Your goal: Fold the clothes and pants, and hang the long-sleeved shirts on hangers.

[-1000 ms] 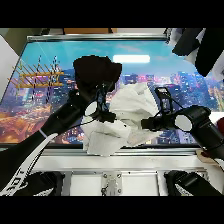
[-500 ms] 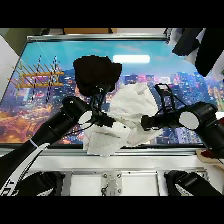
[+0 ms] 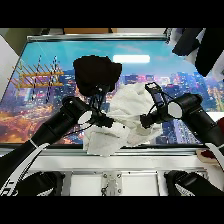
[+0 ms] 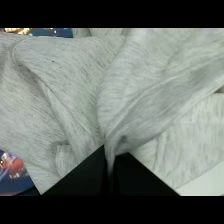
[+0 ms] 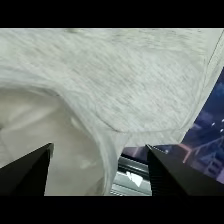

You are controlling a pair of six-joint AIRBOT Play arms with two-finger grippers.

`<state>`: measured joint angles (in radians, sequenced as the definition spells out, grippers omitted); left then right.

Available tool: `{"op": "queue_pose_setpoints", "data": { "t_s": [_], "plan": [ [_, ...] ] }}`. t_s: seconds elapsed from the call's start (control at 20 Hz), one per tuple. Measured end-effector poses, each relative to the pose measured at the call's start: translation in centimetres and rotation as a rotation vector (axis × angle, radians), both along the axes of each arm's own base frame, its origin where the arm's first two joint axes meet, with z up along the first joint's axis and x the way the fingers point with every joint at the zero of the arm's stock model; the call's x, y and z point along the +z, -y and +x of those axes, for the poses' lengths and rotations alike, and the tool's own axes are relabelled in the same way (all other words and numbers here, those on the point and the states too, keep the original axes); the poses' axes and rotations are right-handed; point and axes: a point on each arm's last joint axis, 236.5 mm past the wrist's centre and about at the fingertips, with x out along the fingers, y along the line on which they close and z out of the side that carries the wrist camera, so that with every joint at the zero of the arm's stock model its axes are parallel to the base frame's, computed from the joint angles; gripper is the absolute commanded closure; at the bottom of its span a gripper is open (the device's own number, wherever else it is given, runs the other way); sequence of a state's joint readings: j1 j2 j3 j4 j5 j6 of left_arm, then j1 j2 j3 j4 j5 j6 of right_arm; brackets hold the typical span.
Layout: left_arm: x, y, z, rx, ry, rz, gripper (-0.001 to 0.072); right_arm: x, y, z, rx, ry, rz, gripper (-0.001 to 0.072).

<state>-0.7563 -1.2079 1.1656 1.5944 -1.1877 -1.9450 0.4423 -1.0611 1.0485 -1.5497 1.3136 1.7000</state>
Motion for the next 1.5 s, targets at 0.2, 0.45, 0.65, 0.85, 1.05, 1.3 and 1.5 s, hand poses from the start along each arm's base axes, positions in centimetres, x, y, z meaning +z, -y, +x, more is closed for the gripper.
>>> {"op": "queue_pose_setpoints", "data": {
  "t_s": [0.2,0.45,0.65,0.85,1.05,1.3,1.5],
  "plan": [
    [-0.1,-0.8,0.4,0.023,-0.007,0.007,0.0691,-1.6,0.3,0.6,0.031,-0.026,-0.042,0.0081],
    [-0.1,-1.1,0.6,0.033,-0.010,0.009,0.0691,-3.2,-1.4,0.3,0.069,-0.085,0.004,0.0263],
    [-0.1,-1.2,0.6,0.034,-0.012,0.011,0.0691,-4.1,-2.9,-0.2,0.097,-0.131,0.051,0.0697],
    [0.5,-1.3,1.0,0.039,-0.001,0.006,0.0691,-3.1,-2.3,0.5,0.088,-0.094,0.031,0.0698],
    [4.6,-1.5,3.0,0.060,0.058,-0.036,0.0691,4.0,-0.5,1.8,-0.014,0.044,0.016,0.0698],
    [8.3,-1.3,3.8,0.067,0.103,-0.077,0.0691,11.6,0.2,0.1,-0.189,0.163,0.094,0.0698],
    [7.0,-1.7,3.2,0.068,0.070,-0.050,0.0691,11.9,-0.5,-1.7,-0.245,0.146,0.095,0.0698]
  ]
}}
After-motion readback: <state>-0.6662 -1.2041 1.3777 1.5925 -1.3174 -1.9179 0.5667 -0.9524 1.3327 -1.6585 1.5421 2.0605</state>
